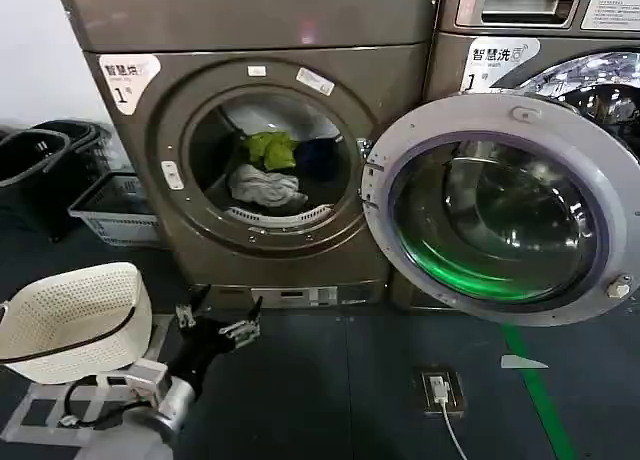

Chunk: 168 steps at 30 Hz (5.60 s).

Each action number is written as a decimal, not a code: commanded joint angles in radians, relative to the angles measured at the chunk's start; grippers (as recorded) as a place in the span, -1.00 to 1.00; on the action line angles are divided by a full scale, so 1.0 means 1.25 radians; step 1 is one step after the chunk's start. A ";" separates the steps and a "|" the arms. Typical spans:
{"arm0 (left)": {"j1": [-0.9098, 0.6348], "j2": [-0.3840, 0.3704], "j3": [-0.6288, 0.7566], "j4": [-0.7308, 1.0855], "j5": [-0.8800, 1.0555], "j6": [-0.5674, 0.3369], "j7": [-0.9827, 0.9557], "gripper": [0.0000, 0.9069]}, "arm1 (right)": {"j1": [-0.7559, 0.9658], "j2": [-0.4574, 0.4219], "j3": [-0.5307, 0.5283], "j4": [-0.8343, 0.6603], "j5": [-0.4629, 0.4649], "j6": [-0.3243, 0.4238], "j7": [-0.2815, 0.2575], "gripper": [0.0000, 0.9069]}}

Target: Grasp the clothes from the dryer.

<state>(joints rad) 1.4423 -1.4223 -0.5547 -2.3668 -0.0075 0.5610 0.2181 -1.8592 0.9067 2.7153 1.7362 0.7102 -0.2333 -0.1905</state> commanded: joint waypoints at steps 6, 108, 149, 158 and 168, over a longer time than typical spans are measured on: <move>-0.001 0.001 0.005 -0.010 -0.001 -0.002 0.004 1.00 | -0.002 0.001 0.004 0.000 0.008 0.001 0.000 1.00; -0.031 0.017 0.011 0.001 -0.019 -0.013 0.016 1.00 | -0.010 0.019 0.010 0.013 0.014 0.018 0.002 1.00; -0.750 -0.067 0.137 0.880 -0.010 -0.218 -0.080 1.00 | -0.024 0.014 0.028 0.028 -0.011 0.023 -0.010 1.00; -0.865 -0.083 0.144 1.055 0.006 -0.254 -0.077 1.00 | -0.015 0.012 0.024 0.024 -0.014 0.030 -0.018 1.00; -1.026 -0.093 0.162 1.287 0.036 -0.269 -0.029 1.00 | -0.002 0.011 0.019 0.016 -0.015 0.036 -0.026 1.00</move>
<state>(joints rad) 0.3603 -1.5294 -0.3622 -1.0609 0.0065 0.2513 0.1412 -1.8634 0.9201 2.7388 1.7564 0.6922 -0.1883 -0.2221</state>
